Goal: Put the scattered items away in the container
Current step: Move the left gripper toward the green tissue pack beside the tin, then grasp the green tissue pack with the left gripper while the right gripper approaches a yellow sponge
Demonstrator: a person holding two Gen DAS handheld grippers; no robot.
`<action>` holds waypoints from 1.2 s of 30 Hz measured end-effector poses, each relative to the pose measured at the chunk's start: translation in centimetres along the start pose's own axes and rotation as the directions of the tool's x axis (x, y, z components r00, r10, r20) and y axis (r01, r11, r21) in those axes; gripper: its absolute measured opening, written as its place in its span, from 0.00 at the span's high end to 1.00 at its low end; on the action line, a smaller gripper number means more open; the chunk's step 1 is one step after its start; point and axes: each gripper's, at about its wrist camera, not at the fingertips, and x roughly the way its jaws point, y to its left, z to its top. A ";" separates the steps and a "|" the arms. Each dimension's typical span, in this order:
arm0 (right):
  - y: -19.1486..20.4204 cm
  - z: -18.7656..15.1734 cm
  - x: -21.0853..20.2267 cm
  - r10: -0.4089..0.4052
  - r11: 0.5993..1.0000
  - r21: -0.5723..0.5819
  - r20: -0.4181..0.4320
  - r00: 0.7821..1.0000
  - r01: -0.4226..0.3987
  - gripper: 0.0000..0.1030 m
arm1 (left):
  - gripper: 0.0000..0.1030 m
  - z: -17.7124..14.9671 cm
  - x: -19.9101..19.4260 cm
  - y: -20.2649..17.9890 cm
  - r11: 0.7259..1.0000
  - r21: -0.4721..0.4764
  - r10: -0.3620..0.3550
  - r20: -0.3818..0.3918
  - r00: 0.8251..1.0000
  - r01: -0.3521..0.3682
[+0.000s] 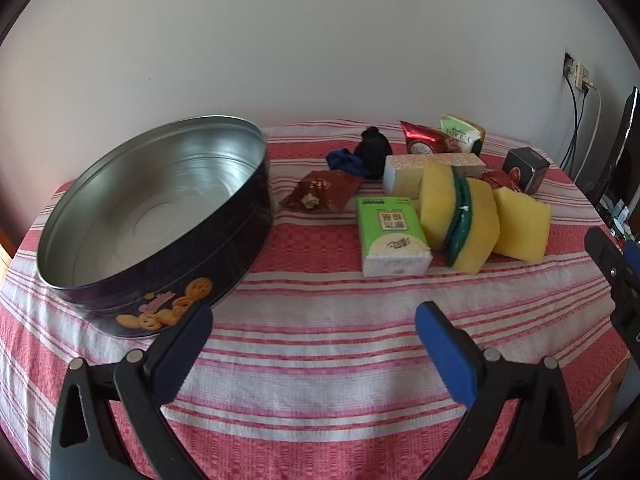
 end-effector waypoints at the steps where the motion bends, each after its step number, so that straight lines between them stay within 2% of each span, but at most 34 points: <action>1: -0.5 0.1 0.1 -0.010 1.000 0.000 0.002 1.000 0.010 0.00 | 0.01 0.4 0.4 -0.4 1.000 -0.001 -0.009 -0.010 1.000 0.009; 4: -1.9 0.2 0.9 -0.021 1.000 0.022 -0.017 1.000 0.021 0.00 | 0.01 1.2 1.8 -1.3 1.000 -0.010 -0.018 -0.037 0.999 0.018; 10: -3.4 0.2 1.7 0.037 0.994 0.107 -0.041 0.998 -0.032 0.01 | 0.01 2.0 4.2 -2.1 0.999 -0.031 -0.025 -0.104 0.994 0.022; 14: -2.9 0.3 1.6 0.040 0.996 0.087 -0.035 0.999 -0.037 0.01 | 0.08 2.8 6.0 -2.8 0.998 -0.051 -0.045 -0.155 0.987 0.037; 16: -2.8 0.3 1.4 0.043 0.996 0.081 -0.029 0.999 -0.040 0.01 | 0.12 3.1 7.0 -3.3 0.999 -0.039 -0.013 -0.174 0.985 0.006; 19: -2.9 0.3 1.4 0.047 0.995 0.091 -0.027 0.999 -0.044 0.01 | 0.15 3.6 7.4 -3.7 1.000 -0.026 -0.003 -0.164 0.986 -0.001; 21: -3.1 0.4 1.5 0.053 0.993 0.106 -0.030 0.998 -0.049 0.01 | 0.21 3.7 7.2 -3.6 1.000 -0.029 -0.004 -0.153 0.988 -0.001; 22: -3.3 0.3 1.5 0.057 0.992 0.114 -0.032 0.998 -0.053 0.01 | 0.31 3.7 7.0 -3.6 1.000 -0.029 -0.006 -0.140 0.990 0.002; 23: -3.4 0.3 1.6 0.060 0.991 0.122 -0.034 0.998 -0.055 0.01 | 0.46 3.7 6.7 -3.4 1.000 -0.028 -0.007 -0.127 0.992 0.004; 24: -3.5 0.3 1.6 0.061 0.990 0.127 -0.035 0.998 -0.056 0.02 | 0.53 3.6 6.5 -3.3 1.000 -0.027 -0.011 -0.117 0.993 0.008; 28: -3.9 0.2 1.9 0.065 0.988 0.145 -0.050 0.997 -0.057 0.04 | 0.53 3.2 5.7 -2.6 0.998 -0.031 -0.056 -0.100 0.993 0.053; 32: -4.4 0.1 2.3 0.076 0.983 0.174 -0.064 0.995 -0.064 0.05 | 0.53 2.4 3.8 -1.5 0.982 -0.079 -0.179 -0.075 0.981 0.173; 34: -4.6 0.1 2.3 0.087 0.980 0.183 -0.063 0.994 -0.074 0.11 | 0.53 2.1 2.3 -1.0 0.978 -0.080 -0.197 -0.037 0.980 0.194; 36: -4.5 0.1 2.5 0.103 0.980 0.179 -0.070 0.992 -0.089 0.22 | 0.53 1.7 0.9 -0.5 0.976 -0.072 -0.205 0.001 0.979 0.205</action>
